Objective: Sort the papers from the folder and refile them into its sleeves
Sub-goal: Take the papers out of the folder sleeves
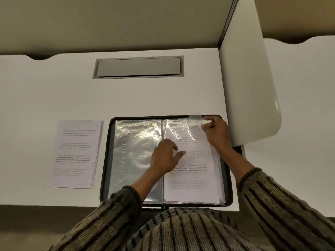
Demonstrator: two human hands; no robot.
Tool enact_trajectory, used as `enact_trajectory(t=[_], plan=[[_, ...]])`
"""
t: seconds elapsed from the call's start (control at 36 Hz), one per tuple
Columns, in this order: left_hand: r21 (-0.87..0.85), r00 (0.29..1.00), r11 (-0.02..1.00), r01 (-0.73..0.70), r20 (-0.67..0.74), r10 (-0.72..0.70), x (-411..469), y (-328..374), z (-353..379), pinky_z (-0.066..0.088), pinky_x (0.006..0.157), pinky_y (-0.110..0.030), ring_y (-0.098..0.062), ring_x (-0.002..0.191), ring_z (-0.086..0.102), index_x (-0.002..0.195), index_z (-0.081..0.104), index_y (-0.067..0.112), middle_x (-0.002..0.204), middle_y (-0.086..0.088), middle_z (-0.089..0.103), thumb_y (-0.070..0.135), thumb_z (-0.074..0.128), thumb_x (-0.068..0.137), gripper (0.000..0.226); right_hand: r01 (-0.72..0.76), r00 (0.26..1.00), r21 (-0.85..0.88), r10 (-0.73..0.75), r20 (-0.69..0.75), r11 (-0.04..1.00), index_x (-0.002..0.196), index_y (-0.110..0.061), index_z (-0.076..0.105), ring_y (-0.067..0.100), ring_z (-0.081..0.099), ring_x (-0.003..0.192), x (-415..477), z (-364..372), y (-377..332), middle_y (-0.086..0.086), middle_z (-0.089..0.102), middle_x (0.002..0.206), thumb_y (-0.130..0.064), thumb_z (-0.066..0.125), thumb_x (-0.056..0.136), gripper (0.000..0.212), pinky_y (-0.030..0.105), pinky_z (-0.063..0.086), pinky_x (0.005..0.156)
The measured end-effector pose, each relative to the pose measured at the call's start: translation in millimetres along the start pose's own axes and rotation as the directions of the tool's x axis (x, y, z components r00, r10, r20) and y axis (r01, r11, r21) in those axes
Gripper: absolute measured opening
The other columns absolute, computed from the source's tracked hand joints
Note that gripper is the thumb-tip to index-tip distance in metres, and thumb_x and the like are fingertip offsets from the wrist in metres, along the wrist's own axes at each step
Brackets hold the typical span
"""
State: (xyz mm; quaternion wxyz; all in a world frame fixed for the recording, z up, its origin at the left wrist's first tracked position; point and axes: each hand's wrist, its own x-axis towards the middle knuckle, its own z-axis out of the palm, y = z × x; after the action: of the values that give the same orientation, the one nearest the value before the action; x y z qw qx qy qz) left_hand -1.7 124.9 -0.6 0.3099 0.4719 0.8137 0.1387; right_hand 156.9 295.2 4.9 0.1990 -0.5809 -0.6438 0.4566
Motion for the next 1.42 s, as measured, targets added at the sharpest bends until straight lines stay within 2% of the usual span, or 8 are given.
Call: enact_trajectory(t=[0.08,0.17,0.47,0.72,0.94,1.14,1.28,1.42], plan=[[-0.380,0.965,0.894,0.236,-0.014,-0.261,19,23,-14,0.060,0.083,-0.042,-0.020,0.084,0.074,0.083,0.072,0.013,0.082,0.002,0.077,0.074,0.057,0.095,0.064,0.047,0.996,-0.026,-0.045,0.081,0.999,0.105,-0.029,0.069,0.006,0.070,0.074,-4,-6,-14,-0.003,0.072,0.077,-0.011,0.087,0.081,0.035,0.033,0.060,0.076],[-0.713,0.888,0.572,0.405,0.158,-0.432,38,42,-31,0.066,0.082,-0.049,-0.029,0.077,0.079,0.090,0.077,0.003,0.076,-0.008,0.079,0.082,0.059,0.089,0.081,0.055,0.980,-0.008,-0.052,0.192,0.998,0.108,-0.026,0.065,0.005,0.072,0.073,-8,-11,-20,-0.002,0.074,0.075,-0.011,0.095,0.073,0.048,0.027,0.057,0.076],[-0.797,0.773,0.286,0.532,0.318,-0.549,74,54,-41,0.062,0.057,-0.033,-0.031,0.066,0.071,0.105,0.074,-0.008,0.088,-0.020,0.079,0.031,0.068,0.104,0.040,0.070,0.913,-0.017,-0.057,0.405,0.997,0.119,-0.022,0.064,0.005,0.069,0.069,2,-23,-13,0.002,0.075,0.079,-0.010,0.093,0.076,0.053,0.026,0.055,0.074],[-0.787,0.761,0.301,0.539,0.301,-0.575,71,57,-29,0.058,0.051,-0.028,-0.023,0.054,0.067,0.097,0.074,-0.006,0.084,-0.022,0.076,0.025,0.064,0.107,0.034,-0.014,0.898,-0.050,0.035,0.438,0.999,0.118,-0.026,0.066,0.019,0.072,0.080,22,-30,-19,0.005,0.074,0.088,-0.016,0.094,0.077,0.051,0.031,0.057,0.071],[-0.797,0.770,0.330,0.506,0.245,-0.589,70,57,-25,0.059,0.056,-0.031,-0.025,0.054,0.067,0.087,0.073,-0.007,0.073,-0.019,0.076,0.014,0.063,0.095,0.025,0.005,0.909,0.005,-0.006,0.417,1.000,0.129,-0.044,0.059,0.011,0.073,0.098,37,-23,-58,-0.007,0.073,0.109,-0.076,0.077,0.074,0.065,0.037,0.063,0.083],[-0.783,0.774,0.371,0.499,0.210,-0.598,72,58,-22,0.062,0.059,-0.034,-0.024,0.058,0.071,0.087,0.075,-0.006,0.074,-0.018,0.077,0.017,0.063,0.096,0.027,0.431,0.768,-0.469,-0.041,0.639,0.771,0.101,-0.027,0.076,0.014,0.063,0.093,63,13,-121,-0.007,0.066,0.110,-0.030,0.082,0.090,0.013,0.031,0.050,0.079],[-0.805,0.790,0.369,0.465,0.189,-0.583,67,57,-22,0.060,0.056,-0.030,-0.024,0.059,0.070,0.090,0.074,-0.006,0.078,-0.020,0.077,0.021,0.063,0.100,0.031,0.456,0.722,-0.727,0.263,0.640,0.514,0.099,-0.007,0.064,0.027,0.074,0.062,68,38,-137,0.011,0.070,0.089,-0.025,0.094,0.078,0.041,0.036,0.063,0.063],[-0.764,0.813,0.451,0.462,0.161,-0.559,59,46,-21,0.064,0.070,-0.039,-0.026,0.069,0.076,0.085,0.076,0.002,0.074,-0.012,0.078,0.062,0.044,0.107,0.072,0.465,0.718,-0.784,0.344,0.606,0.410,0.079,-0.009,0.059,0.020,0.072,0.075,72,45,-129,0.003,0.067,0.066,-0.022,0.095,0.076,0.038,0.028,0.059,0.079]])
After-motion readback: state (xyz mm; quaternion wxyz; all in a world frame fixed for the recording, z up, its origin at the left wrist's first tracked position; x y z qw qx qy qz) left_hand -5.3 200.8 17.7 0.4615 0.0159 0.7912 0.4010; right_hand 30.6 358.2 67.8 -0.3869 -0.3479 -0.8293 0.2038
